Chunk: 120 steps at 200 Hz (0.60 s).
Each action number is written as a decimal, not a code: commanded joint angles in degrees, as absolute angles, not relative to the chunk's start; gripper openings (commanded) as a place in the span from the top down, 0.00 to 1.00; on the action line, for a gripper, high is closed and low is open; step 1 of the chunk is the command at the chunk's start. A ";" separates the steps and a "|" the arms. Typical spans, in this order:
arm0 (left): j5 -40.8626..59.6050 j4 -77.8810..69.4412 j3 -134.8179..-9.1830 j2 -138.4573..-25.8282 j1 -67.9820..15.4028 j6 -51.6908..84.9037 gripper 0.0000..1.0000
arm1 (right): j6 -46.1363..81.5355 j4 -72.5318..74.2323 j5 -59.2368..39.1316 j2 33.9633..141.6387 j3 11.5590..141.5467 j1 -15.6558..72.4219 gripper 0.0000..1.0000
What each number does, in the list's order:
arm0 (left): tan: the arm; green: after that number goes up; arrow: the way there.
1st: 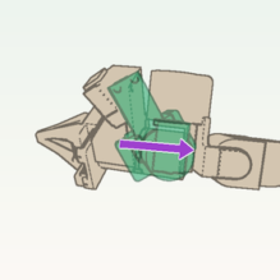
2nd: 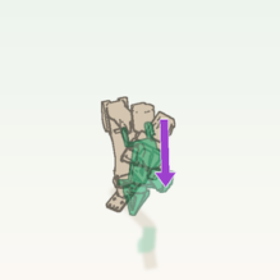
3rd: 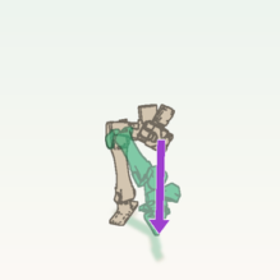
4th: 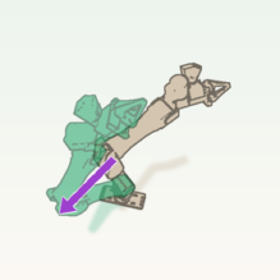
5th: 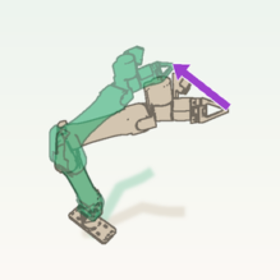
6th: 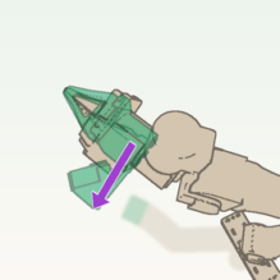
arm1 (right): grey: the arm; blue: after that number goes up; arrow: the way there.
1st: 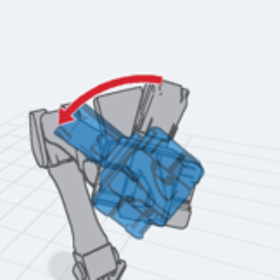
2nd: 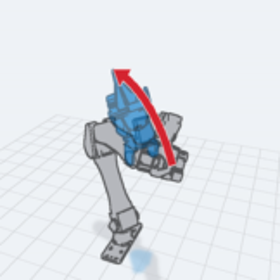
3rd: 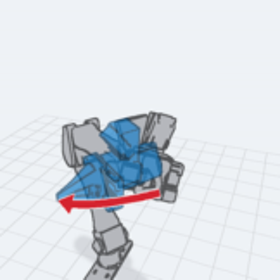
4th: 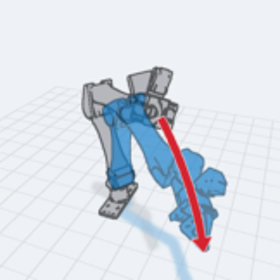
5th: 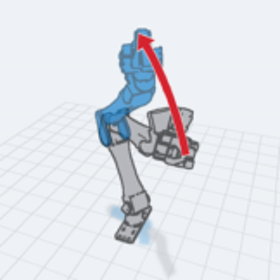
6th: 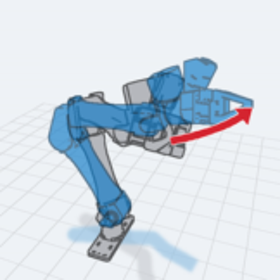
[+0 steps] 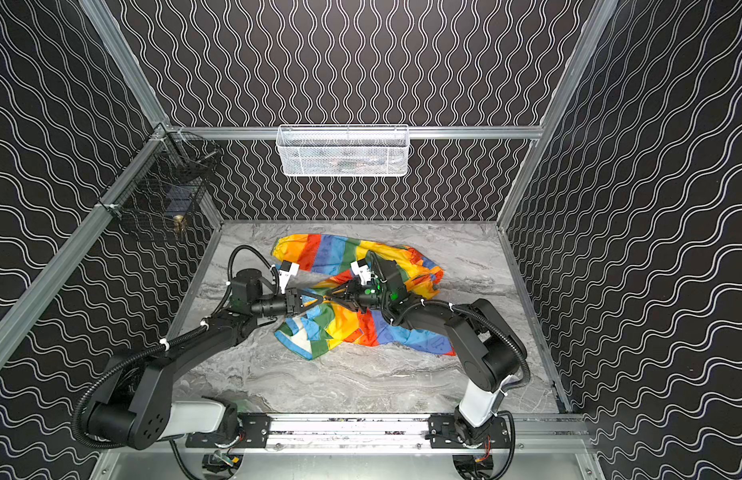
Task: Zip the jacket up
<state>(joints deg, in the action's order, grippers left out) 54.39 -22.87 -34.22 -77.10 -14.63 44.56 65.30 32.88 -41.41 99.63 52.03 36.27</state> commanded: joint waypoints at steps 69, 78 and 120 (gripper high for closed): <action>54.53 -23.52 -34.63 -77.08 -14.60 43.02 1.00 | 64.43 33.24 -40.96 97.39 51.66 36.30 0.78; 54.58 -23.39 -34.72 -77.06 -14.61 42.91 1.00 | 64.31 33.05 -40.87 97.21 51.68 36.25 0.78; 54.58 -23.49 -34.80 -76.92 -14.60 43.00 1.00 | 64.60 33.67 -41.40 97.62 51.50 36.30 0.78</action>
